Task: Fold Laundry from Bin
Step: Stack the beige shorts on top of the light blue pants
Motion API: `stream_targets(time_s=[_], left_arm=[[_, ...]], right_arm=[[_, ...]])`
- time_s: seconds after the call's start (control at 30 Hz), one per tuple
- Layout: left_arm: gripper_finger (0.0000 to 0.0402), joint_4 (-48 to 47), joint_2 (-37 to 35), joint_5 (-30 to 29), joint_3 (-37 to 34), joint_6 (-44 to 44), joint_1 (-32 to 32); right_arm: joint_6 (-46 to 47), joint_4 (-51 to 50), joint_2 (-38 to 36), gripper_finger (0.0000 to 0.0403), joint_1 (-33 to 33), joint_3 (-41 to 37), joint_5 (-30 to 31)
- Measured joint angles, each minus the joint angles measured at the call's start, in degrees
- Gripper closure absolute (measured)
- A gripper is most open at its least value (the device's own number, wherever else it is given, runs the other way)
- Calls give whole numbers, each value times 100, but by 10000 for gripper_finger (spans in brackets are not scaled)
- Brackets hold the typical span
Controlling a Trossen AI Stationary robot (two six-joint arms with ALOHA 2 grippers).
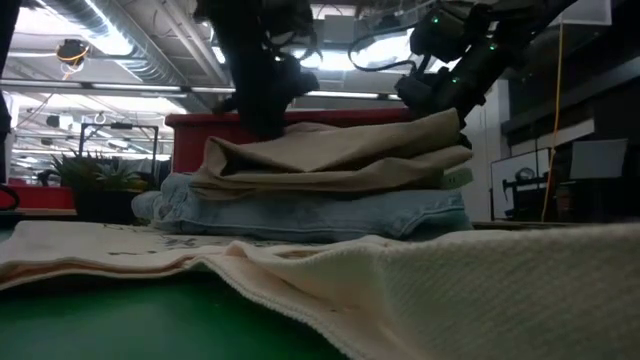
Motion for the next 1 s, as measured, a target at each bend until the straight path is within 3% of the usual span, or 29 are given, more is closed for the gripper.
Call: stream_targets(time_s=[0.57, 0.83, 1.0], left_arm=[[383, 505, 0, -244, -467, 32, 143], [325, 482, 0, -264, -472, 32, 156], [301, 324, -36, 64, -317, 145, 156]], right_arm=[[15, 22, 0, 359, 4, 0, 126], [19, 11, -7, 273, -4, -2, 164], [-1, -37, -151, 240, -17, -4, 165]])
